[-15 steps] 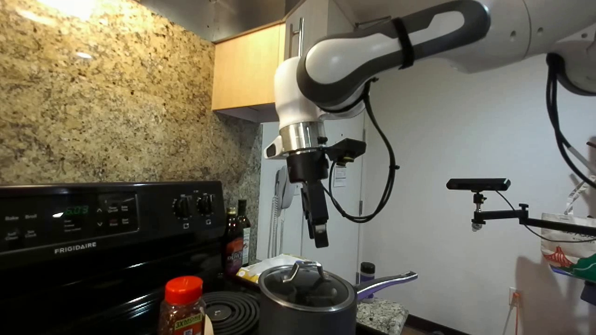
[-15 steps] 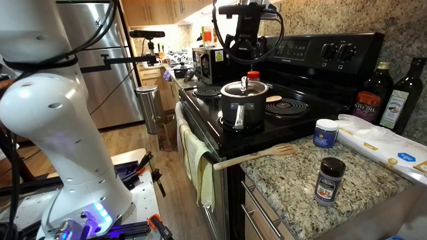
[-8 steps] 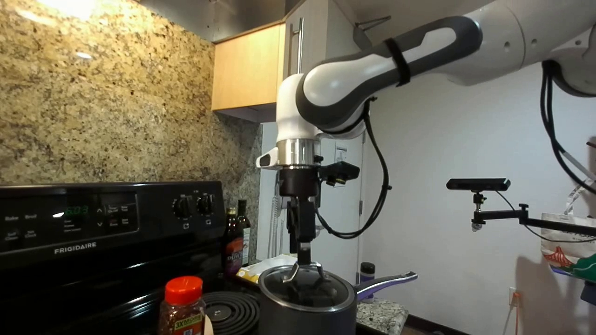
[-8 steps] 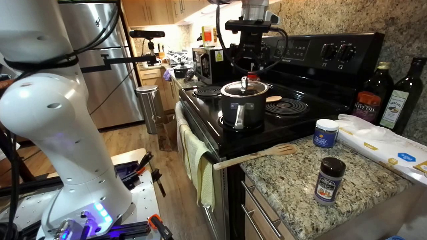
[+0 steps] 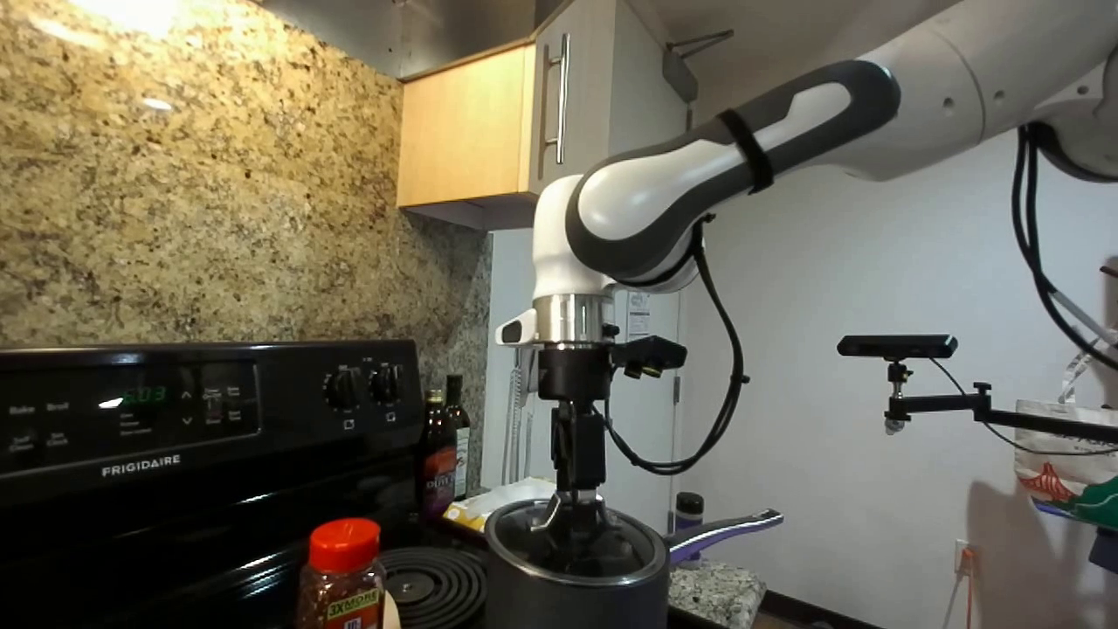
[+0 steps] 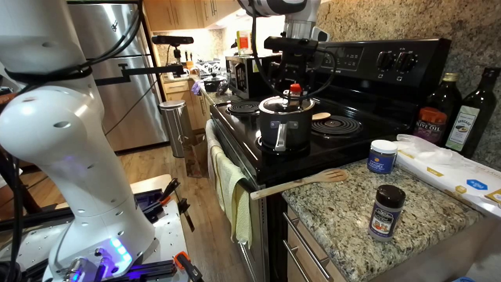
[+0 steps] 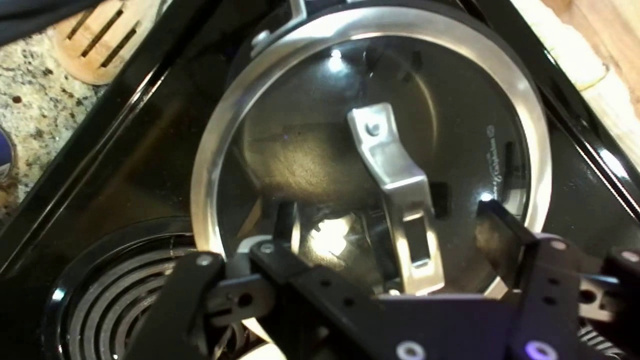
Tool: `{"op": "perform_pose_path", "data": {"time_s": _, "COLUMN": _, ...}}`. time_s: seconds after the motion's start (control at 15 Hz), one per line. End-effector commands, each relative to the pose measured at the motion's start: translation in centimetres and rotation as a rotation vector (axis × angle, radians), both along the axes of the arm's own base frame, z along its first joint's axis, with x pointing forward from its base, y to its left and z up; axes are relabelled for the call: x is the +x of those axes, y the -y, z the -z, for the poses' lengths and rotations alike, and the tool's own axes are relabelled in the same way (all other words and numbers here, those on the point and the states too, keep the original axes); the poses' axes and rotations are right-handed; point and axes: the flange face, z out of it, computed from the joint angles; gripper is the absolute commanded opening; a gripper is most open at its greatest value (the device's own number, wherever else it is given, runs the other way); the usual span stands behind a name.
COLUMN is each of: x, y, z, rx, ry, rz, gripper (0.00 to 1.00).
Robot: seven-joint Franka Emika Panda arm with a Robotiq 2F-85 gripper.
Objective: Uncover the pot and put the wooden spoon in it
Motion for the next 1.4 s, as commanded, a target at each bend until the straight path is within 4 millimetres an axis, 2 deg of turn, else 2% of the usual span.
{"op": "perform_pose_path", "data": {"time_s": 0.0, "x": -0.6, "y": 0.3, "z": -0.5, "rx": 0.006, "ry": 0.019, "rz": -0.015, "gripper": 0.6}}
{"op": "perform_pose_path", "data": {"time_s": 0.4, "x": -0.7, "y": 0.4, "z": -1.1, "rx": 0.007, "ry": 0.029, "rz": -0.026, "gripper": 0.2}}
{"op": "perform_pose_path", "data": {"time_s": 0.53, "x": -0.9, "y": 0.4, "z": -1.7, "rx": 0.005, "ry": 0.038, "rz": -0.02, "gripper": 0.12}}
{"op": "perform_pose_path", "data": {"time_s": 0.67, "x": -1.0, "y": 0.6, "z": -2.2, "rx": 0.003, "ry": 0.044, "rz": -0.012, "gripper": 0.09}}
{"op": "perform_pose_path", "data": {"time_s": 0.73, "x": -1.0, "y": 0.8, "z": -2.5, "rx": 0.004, "ry": 0.048, "rz": -0.004, "gripper": 0.12}}
{"op": "perform_pose_path", "data": {"time_s": 1.2, "x": -1.3, "y": 1.4, "z": -4.1, "rx": -0.009, "ry": 0.059, "rz": 0.011, "gripper": 0.13}}
{"op": "perform_pose_path", "data": {"time_s": 1.33, "x": -1.4, "y": 2.3, "z": -4.9, "rx": -0.004, "ry": 0.076, "rz": 0.056, "gripper": 0.13}}
